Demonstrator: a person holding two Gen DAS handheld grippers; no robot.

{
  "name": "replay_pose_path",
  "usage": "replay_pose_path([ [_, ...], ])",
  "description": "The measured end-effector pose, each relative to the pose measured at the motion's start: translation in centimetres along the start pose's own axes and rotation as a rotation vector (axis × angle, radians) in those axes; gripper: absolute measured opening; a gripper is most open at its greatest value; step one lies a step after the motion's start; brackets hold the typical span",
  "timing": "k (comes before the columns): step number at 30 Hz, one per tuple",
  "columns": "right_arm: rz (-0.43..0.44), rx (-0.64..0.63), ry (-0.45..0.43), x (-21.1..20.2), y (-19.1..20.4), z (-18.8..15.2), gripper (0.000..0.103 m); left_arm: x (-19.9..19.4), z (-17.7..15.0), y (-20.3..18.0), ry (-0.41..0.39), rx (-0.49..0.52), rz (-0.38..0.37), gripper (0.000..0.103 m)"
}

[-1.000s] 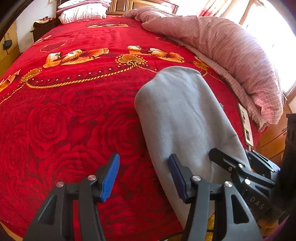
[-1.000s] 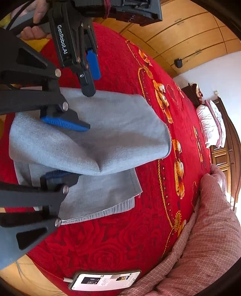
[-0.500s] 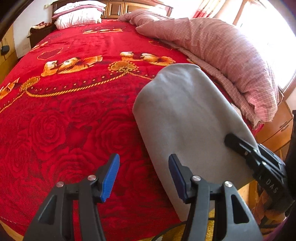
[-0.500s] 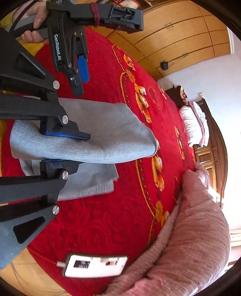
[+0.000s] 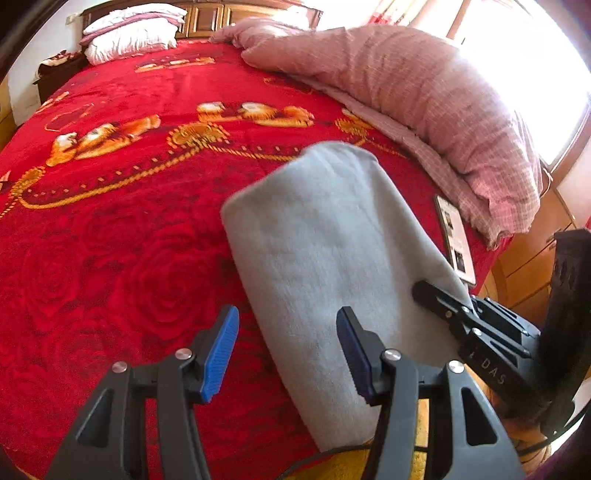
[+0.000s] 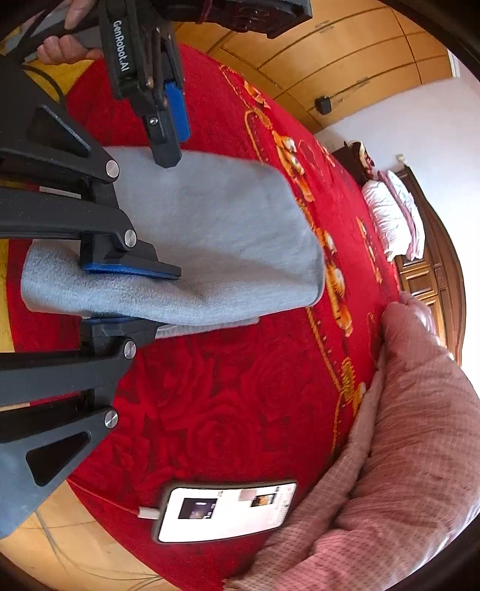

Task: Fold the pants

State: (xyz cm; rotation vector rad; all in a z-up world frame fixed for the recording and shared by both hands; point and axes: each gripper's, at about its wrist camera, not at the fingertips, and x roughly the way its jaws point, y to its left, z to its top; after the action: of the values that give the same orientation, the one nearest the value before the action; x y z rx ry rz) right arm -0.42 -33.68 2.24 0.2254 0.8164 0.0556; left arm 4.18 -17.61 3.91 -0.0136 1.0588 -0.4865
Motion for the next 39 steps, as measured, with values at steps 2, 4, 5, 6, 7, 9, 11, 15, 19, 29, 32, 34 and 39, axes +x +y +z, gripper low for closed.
replay_pose_path([
  [2,0.003,-0.010,0.002,0.2,-0.2,-0.2,0.020,0.8,-0.2,-0.3,0.017,0.005,-0.002,0.058],
  [4,-0.011,-0.024,-0.003,0.0,-0.2,-0.4,0.031,1.6,-0.5,-0.6,0.031,0.013,0.000,0.059],
  [5,-0.051,-0.035,-0.004,0.0,-0.3,-0.3,0.044,1.9,-0.6,-0.6,0.035,0.016,0.003,0.060],
  [6,-0.075,-0.037,-0.007,-0.1,-0.4,-0.3,0.049,2.1,-0.8,-0.6,0.034,0.015,0.005,0.061],
  [7,-0.080,-0.033,-0.010,-0.2,-0.6,-0.3,0.053,2.3,-0.8,-0.5,0.034,0.009,0.008,0.063],
  [9,-0.056,-0.019,-0.005,-0.1,-1.0,-0.2,0.053,2.6,-0.9,-0.2,0.034,-0.006,0.003,0.066],
  [11,-0.036,-0.014,0.003,0.4,-1.2,0.0,0.053,2.9,-0.8,0.1,0.036,-0.019,-0.003,0.067],
  [15,0.035,0.004,0.023,1.6,-1.6,0.0,0.053,3.3,-1.0,0.4,0.028,-0.032,-0.011,0.070],
  [19,0.125,0.073,0.064,3.3,-2.7,-0.4,0.053,3.8,-0.8,0.3,0.021,-0.023,-0.005,0.072],
  [29,0.184,0.083,0.045,3.6,-2.9,-0.7,0.044,4.4,-0.4,-0.5,-0.019,0.008,-0.013,0.070],
  [32,0.170,0.069,0.025,3.3,-2.6,-0.8,0.043,4.3,-0.2,-0.7,-0.020,0.011,-0.020,0.067],
  [34,0.190,0.089,0.030,3.4,-3.0,-0.8,0.043,4.4,-0.2,-0.6,-0.023,0.007,-0.030,0.067],
  [39,0.205,0.086,0.031,3.8,-3.2,-0.7,0.044,4.8,0.0,-0.5,-0.036,0.016,-0.039,0.068],
])
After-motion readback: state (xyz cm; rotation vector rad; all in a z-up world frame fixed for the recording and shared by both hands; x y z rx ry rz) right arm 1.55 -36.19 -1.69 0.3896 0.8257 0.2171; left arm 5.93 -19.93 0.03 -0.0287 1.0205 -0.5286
